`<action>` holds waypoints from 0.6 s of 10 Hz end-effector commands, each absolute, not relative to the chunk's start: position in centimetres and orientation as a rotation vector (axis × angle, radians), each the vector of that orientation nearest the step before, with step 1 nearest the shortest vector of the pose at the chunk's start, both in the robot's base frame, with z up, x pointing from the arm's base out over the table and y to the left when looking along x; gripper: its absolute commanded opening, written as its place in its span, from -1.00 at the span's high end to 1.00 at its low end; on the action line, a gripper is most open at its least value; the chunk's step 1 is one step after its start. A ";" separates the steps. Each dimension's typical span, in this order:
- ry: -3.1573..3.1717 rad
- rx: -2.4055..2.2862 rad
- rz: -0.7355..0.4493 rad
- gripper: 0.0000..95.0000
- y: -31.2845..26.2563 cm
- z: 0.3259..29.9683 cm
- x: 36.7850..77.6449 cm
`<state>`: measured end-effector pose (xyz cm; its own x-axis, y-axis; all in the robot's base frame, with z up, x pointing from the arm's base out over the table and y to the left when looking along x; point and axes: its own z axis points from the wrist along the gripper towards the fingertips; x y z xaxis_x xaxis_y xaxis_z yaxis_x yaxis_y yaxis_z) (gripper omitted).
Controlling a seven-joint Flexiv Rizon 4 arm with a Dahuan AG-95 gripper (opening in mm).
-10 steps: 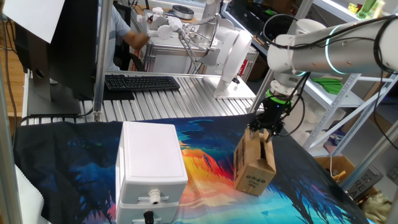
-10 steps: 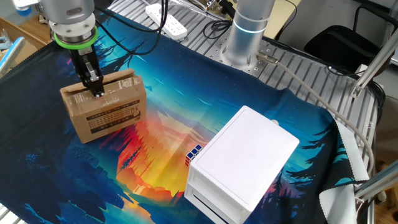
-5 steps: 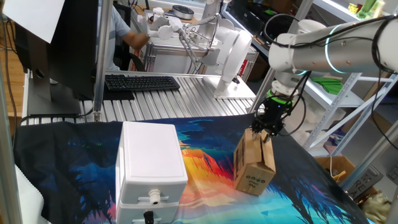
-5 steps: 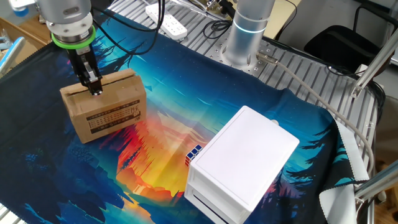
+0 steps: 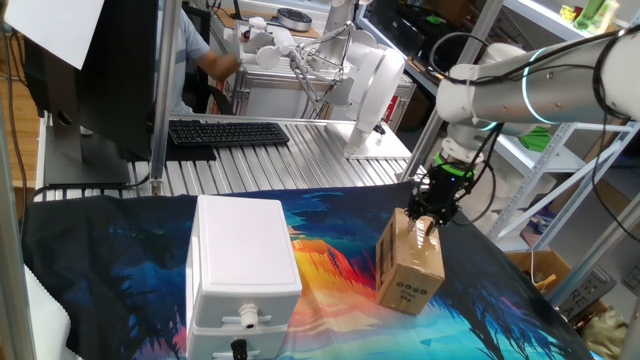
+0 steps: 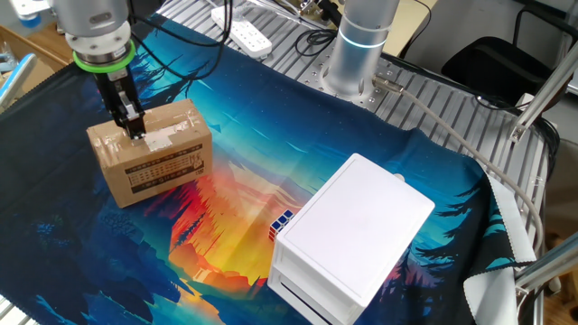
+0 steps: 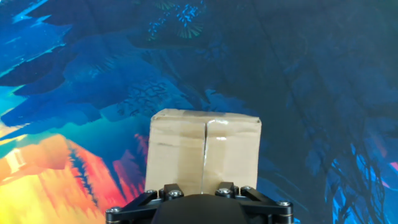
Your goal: Cover the box
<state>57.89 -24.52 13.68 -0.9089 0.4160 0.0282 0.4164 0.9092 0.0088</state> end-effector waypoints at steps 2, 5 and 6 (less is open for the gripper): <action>-3.046 -0.674 -0.026 0.20 -24.3 13.5 57.8; -3.047 -0.683 -0.028 0.20 -24.3 13.2 57.9; -3.046 -0.685 -0.029 0.20 -24.2 13.1 57.9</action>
